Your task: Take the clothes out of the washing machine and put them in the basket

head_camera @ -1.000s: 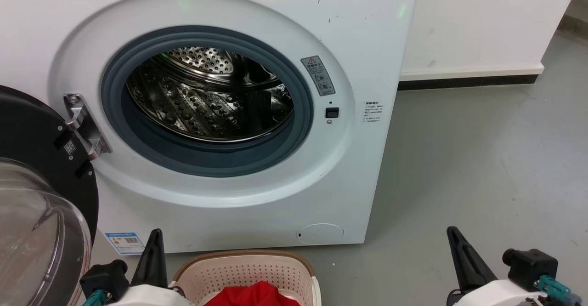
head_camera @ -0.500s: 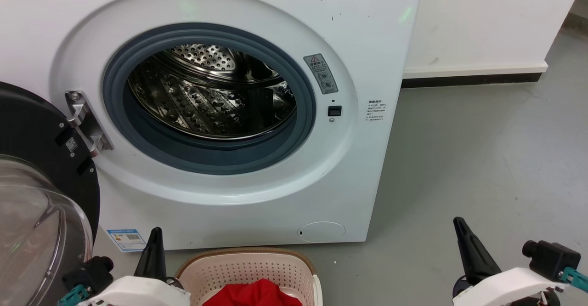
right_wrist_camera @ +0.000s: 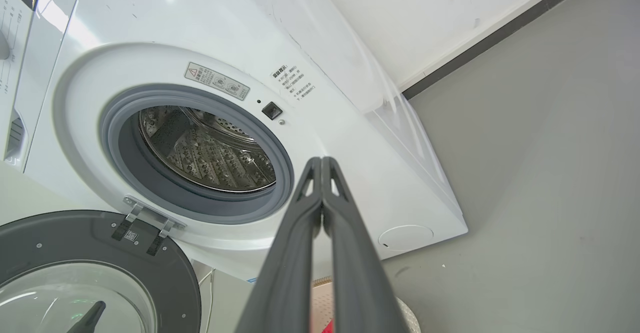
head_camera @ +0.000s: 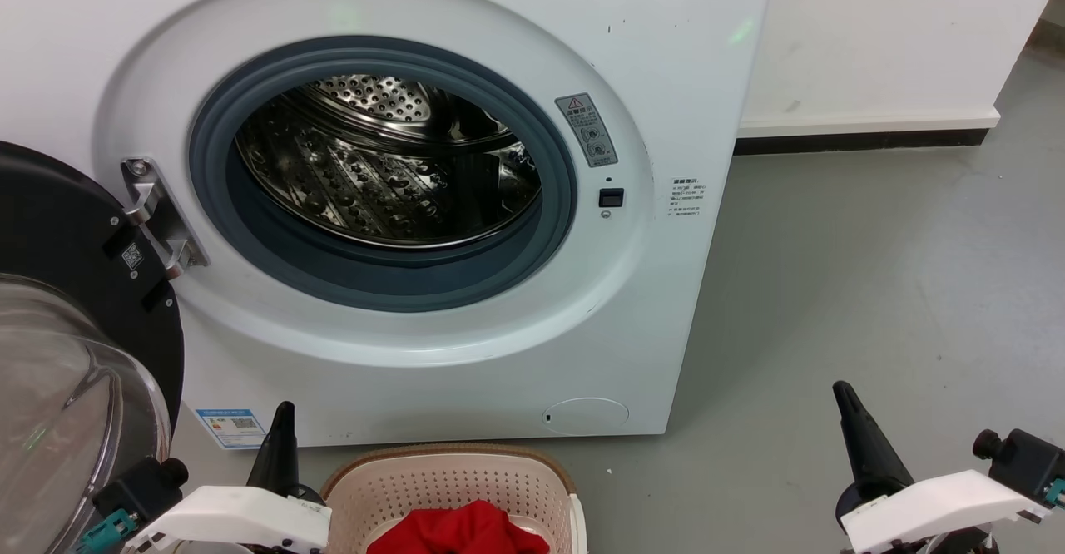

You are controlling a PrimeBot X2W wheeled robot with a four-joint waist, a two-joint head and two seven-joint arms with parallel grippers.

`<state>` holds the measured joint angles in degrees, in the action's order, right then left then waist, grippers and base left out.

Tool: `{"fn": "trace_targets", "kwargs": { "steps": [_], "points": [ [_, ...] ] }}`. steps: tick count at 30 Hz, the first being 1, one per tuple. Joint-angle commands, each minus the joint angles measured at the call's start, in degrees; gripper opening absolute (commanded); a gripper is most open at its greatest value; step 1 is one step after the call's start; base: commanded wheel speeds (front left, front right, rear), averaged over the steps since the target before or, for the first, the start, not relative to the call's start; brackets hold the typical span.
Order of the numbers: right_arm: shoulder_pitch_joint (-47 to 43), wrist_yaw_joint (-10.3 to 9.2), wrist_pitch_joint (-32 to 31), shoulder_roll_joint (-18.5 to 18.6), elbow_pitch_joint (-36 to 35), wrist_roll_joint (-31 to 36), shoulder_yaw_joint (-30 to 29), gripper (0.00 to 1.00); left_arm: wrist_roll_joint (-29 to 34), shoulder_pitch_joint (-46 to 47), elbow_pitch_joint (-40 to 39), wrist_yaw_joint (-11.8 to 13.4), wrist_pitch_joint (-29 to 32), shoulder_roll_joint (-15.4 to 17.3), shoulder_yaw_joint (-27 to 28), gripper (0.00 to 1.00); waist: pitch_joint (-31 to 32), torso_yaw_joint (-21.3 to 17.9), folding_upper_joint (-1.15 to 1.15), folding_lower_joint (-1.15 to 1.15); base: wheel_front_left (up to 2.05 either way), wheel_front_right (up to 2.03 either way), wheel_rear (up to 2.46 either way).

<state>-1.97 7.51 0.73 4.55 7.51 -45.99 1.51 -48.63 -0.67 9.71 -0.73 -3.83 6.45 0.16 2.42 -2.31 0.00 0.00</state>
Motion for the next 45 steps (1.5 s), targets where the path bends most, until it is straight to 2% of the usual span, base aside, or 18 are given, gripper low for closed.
{"fn": "trace_targets", "kwargs": {
  "steps": [1,23,45],
  "points": [
    [2.0,-0.01,0.0,0.4,-0.3,-1.6,-0.2,0.00,-1.3,1.7,-0.4,-0.4,0.3,0.0,0.4,0.00,0.0,0.0,0.00,0.00,0.00,0.00,0.00],
    [4.1,-0.01,-1.7,0.6,1.9,-18.0,-1.8,0.00,-15.9,3.7,1.2,-2.6,3.8,-1.2,2.5,0.00,-0.7,0.6,0.00,0.00,0.00,0.00,0.00],
    [6.1,-0.02,-3.2,0.5,3.9,-31.1,-3.4,0.00,-27.8,5.3,2.6,-4.5,6.7,-2.3,4.3,0.00,-1.4,1.2,0.00,0.00,0.00,0.00,0.00]
  ]
}}
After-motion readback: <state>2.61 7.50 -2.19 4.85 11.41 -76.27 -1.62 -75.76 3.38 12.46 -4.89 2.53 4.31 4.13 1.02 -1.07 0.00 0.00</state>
